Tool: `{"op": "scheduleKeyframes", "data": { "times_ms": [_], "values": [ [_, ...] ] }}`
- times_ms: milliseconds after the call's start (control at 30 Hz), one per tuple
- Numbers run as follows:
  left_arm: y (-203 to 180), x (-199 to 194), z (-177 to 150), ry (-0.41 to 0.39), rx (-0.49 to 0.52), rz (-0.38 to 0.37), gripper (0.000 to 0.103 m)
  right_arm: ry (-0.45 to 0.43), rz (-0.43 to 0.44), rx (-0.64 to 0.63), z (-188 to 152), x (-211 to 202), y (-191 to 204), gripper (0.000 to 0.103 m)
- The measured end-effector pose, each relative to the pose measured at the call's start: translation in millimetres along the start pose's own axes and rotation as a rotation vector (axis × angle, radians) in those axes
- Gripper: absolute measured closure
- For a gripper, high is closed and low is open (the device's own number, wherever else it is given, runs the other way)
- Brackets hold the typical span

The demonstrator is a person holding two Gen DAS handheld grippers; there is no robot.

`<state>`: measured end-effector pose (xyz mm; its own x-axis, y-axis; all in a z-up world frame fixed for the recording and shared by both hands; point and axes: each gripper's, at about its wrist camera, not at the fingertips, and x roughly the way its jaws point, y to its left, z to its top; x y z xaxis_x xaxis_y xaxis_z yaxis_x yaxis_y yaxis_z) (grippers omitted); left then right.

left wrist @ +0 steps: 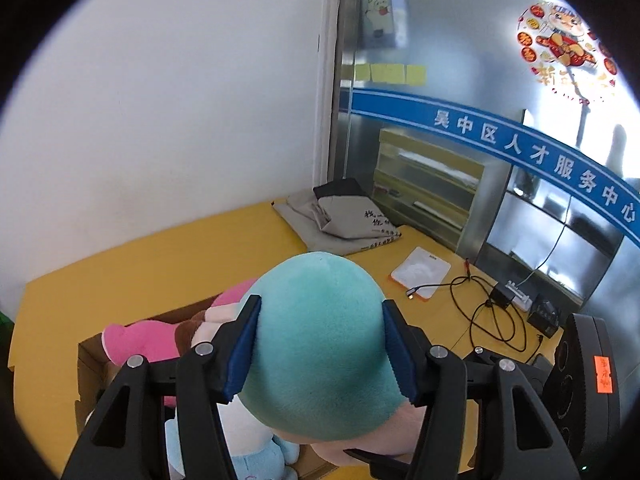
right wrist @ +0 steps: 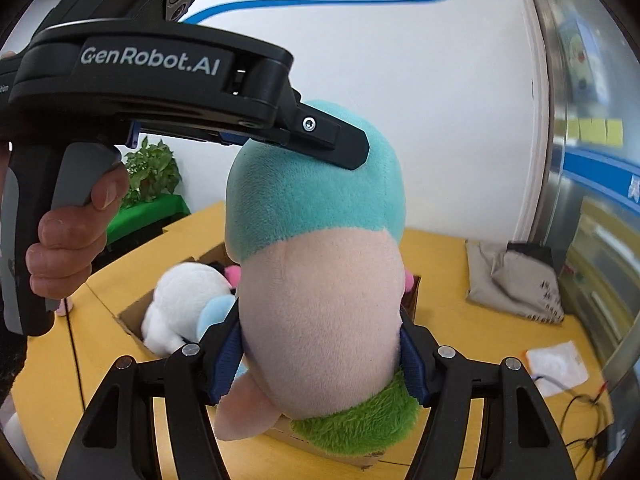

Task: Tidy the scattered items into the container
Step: 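Lift the pig with both tools and carry it over the box, then lower the pig beside the light-blue toy and open both tools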

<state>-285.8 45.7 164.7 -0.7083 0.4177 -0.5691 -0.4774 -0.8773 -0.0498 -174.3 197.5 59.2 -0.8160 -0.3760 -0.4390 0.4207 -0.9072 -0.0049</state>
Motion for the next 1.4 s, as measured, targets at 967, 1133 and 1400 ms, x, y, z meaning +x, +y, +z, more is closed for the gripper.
{"op": "scheduleKeyframes", "data": {
  "times_ms": [967, 1133, 1400],
  "values": [
    [119, -1, -155, 0.140, -0.232, 0.083, 0.031, 0.294, -0.033, 0.080, -92, 45, 5, 0.000],
    [183, -21, -243, 0.260, -0.429, 0.199, 0.031, 0.341, -0.014, 0.125, -99, 37, 23, 0.000],
    [172, -39, -268, 0.241, -0.444, 0.210, 0.029, 0.338, -0.096, 0.066, -107, 23, 35, 0.003]
  ]
}}
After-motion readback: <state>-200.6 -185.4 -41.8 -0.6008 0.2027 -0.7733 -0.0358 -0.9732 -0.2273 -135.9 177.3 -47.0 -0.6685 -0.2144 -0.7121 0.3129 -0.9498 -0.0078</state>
